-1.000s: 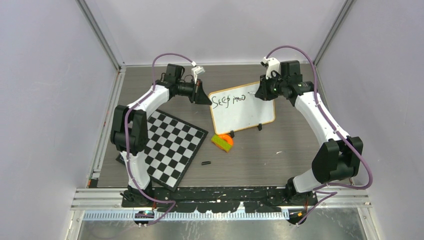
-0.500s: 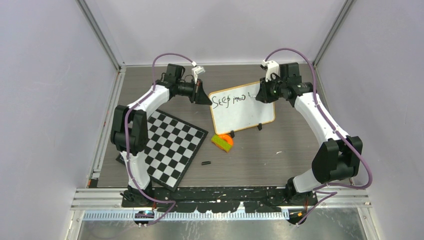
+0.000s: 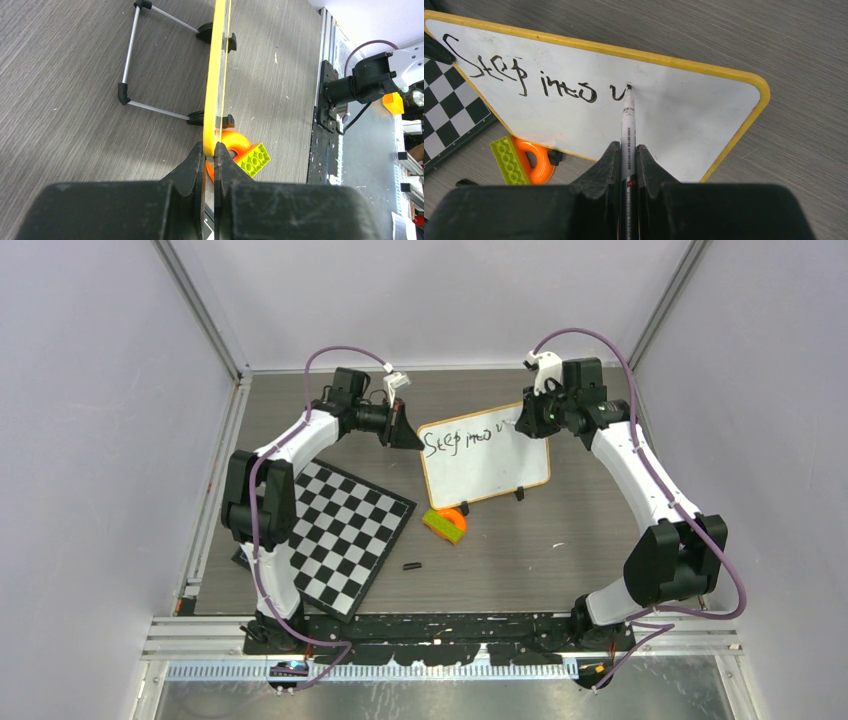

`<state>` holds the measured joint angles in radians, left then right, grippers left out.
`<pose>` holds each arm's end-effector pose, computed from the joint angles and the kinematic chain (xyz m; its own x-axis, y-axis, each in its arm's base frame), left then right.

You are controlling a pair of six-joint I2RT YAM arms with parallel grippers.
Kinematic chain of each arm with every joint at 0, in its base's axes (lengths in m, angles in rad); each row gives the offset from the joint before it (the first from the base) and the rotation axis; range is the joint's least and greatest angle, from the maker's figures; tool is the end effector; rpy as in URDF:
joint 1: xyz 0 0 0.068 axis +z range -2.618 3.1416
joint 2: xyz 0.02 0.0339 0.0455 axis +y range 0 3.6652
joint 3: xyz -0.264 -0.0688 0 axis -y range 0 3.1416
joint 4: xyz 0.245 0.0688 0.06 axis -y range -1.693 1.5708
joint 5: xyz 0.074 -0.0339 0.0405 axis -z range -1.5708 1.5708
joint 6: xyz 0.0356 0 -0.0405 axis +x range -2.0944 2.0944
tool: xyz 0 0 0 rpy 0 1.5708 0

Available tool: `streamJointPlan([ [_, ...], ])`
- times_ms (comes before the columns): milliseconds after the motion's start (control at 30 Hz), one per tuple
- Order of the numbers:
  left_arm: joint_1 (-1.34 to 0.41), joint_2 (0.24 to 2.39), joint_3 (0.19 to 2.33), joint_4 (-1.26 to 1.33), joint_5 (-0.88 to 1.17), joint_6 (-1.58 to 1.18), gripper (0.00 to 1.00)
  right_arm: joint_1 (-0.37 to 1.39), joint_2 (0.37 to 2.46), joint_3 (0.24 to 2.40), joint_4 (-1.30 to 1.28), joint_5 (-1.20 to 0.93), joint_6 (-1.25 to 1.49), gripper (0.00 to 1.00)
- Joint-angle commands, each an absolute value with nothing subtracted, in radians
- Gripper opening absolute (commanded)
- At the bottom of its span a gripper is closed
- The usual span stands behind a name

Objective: Write a sentence on the whiteboard

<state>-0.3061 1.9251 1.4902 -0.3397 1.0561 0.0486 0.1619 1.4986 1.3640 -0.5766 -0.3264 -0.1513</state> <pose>0.3954 -0.1575 0.2483 -0.6301 0.2242 -0.7434 0.7731 0.2713 -0.5734 0.3272 0.0650 0.3331 -0.5777 -0.2390 -0.7805 -0.4850 0.8696 0.0927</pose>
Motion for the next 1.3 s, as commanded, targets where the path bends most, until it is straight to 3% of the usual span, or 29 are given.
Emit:
streamJointPlan([
  [0, -0.326, 1.935, 1.506, -0.38, 1.008, 0.121, 0.0, 0.167, 1.492, 1.39, -0.548, -0.318, -0.156, 0.0],
  [533, -0.328, 1.936, 1.502, -0.377, 1.005, 0.125, 0.0, 0.182, 1.475, 1.289, -0.591, -0.351, -0.186, 0.0],
  [800, -0.331, 1.939, 1.51, -0.377, 1.002, 0.118, 0.0, 0.211, 1.485, 1.357, -0.618, -0.41, -0.169, 0.0],
  [1033, -0.331, 1.921, 1.485, -0.268, 1.031, 0.013, 0.35, 0.184, 1.438, 1.385, -0.671, -0.497, -0.168, 0.0],
  [1267, -0.334, 1.931, 1.452, -0.071, 1.061, -0.171, 0.38, 0.097, 1.432, 1.409, -0.681, -0.526, -0.174, 0.0],
])
